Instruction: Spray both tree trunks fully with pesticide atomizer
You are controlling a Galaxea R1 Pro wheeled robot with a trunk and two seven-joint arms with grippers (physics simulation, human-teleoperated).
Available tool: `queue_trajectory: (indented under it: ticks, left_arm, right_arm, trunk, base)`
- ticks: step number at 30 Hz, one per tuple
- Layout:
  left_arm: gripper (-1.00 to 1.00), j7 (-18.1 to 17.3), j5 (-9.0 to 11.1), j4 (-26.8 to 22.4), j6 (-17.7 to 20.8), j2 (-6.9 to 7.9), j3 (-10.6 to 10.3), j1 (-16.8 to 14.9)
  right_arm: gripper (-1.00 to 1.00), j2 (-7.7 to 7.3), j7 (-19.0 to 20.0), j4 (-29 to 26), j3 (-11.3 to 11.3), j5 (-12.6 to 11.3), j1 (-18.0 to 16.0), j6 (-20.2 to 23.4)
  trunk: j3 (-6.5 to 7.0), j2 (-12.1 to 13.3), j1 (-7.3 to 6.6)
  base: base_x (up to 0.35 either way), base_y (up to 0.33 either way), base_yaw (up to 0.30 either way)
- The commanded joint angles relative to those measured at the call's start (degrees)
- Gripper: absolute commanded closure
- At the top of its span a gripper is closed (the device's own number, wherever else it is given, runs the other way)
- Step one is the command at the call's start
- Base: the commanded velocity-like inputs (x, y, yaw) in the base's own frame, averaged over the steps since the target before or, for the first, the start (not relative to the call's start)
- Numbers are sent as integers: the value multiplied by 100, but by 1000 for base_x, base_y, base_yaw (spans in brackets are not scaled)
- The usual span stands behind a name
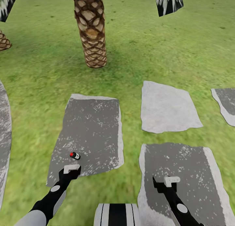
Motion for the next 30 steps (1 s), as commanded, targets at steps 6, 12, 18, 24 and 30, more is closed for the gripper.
queue_trajectory:
  ticks: [6,12,18,24,30]
  left_arm:
    - [-100,10,-1,4,4,0,-5,-2]
    - [-100,12,-1,-3,0,0,-1,-6]
    - [-100,11,0,-5,3,0,0,-7]
    - [-100,12,0,-5,3,0,0,-7]
    - [-100,12,0,-5,-2,0,1,-7]
  right_arm:
    - [-100,0,0,0,1,-4,0,0]
    - [-100,0,0,0,1,-3,0,0]
    - [-100,0,0,0,1,-3,0,0]
    - [-100,0,0,0,1,-4,0,0]
    - [-100,0,0,8,1,-2,0,0]
  trunk:
    - [-12,0,0]
    - [-14,0,0]
    - [-14,0,0]
    - [-14,0,0]
    - [-14,0,0]
  base:
    - [219,0,0]
    - [125,0,0]
    - [13,0,0]
    - [64,40,0]
    - [20,14,0]
